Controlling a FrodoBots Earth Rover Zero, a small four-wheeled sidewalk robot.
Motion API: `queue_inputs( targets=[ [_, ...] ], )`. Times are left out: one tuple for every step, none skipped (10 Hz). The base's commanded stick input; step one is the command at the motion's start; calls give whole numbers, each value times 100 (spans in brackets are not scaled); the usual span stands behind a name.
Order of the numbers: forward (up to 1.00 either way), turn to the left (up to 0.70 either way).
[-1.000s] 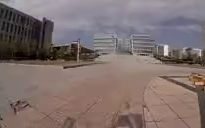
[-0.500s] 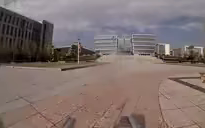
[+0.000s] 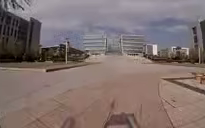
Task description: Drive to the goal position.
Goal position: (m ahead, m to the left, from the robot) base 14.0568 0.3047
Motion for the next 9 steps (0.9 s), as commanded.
queue_inputs(
  targets=[
    [100, 0],
    [100, 0],
    [100, 0],
    [100, 0],
    [100, 0],
    [100, 0],
    [100, 0],
    [100, 0],
    [100, 0]
  ],
)
